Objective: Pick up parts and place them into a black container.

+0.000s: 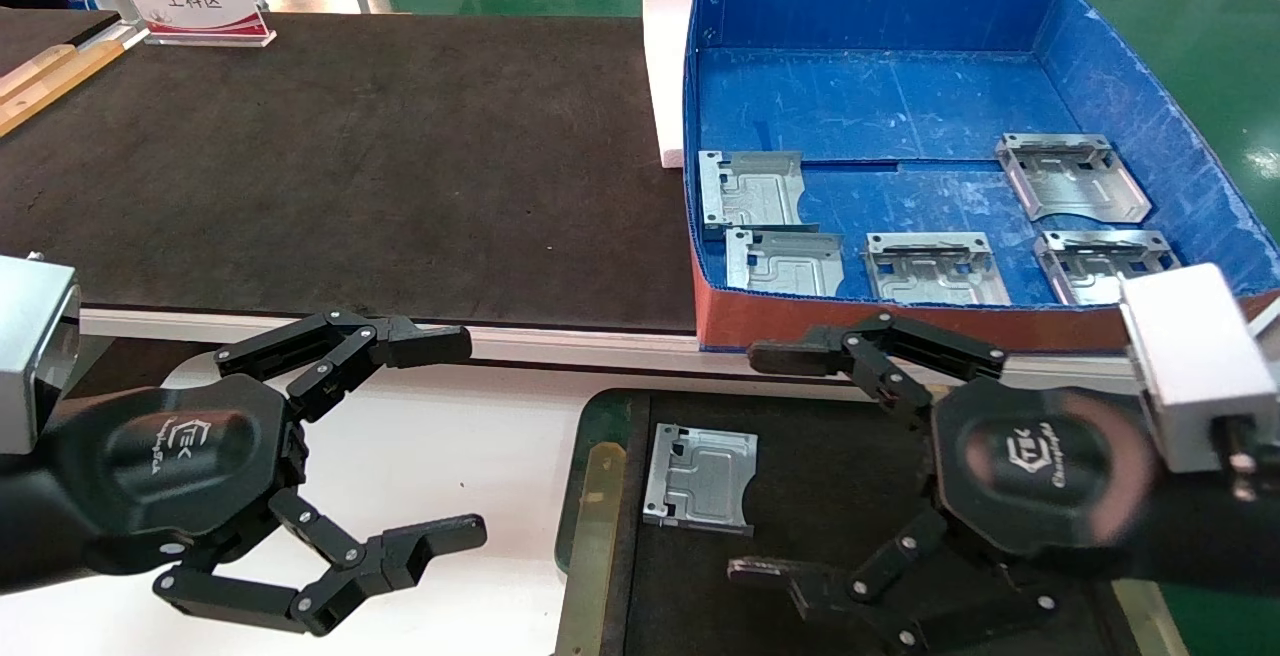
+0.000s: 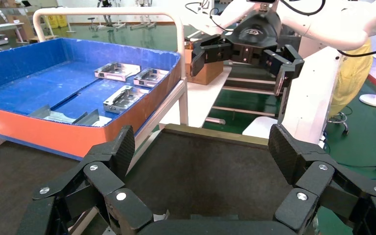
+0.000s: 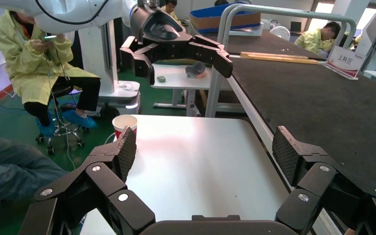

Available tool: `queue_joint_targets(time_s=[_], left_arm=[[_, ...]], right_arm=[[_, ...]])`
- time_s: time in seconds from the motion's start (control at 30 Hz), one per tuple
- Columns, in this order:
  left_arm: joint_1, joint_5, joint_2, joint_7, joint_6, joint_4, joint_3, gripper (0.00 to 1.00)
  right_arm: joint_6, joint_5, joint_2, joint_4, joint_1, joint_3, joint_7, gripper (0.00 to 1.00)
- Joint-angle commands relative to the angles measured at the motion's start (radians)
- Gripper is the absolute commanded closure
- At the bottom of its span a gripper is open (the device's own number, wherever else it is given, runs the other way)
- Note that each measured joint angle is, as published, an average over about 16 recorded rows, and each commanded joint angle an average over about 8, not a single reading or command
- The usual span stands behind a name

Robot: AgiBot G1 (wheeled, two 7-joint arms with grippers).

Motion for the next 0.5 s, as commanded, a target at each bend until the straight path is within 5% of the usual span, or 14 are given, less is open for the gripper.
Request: queue_joint_targets(time_s=[0.03, 0.5], left_arm=[[0.000, 0.000, 0.000, 0.000, 0.000, 0.000, 0.000, 0.00], [0.000, 0.000, 0.000, 0.000, 0.000, 0.000, 0.000, 0.00]], right_arm=[[0.004, -0.001, 0.006, 0.017, -0.013, 0.018, 0.014, 0.00], [0.020, -0.003, 0.036, 0.098, -0.078, 0.104, 0.077, 0.00]])
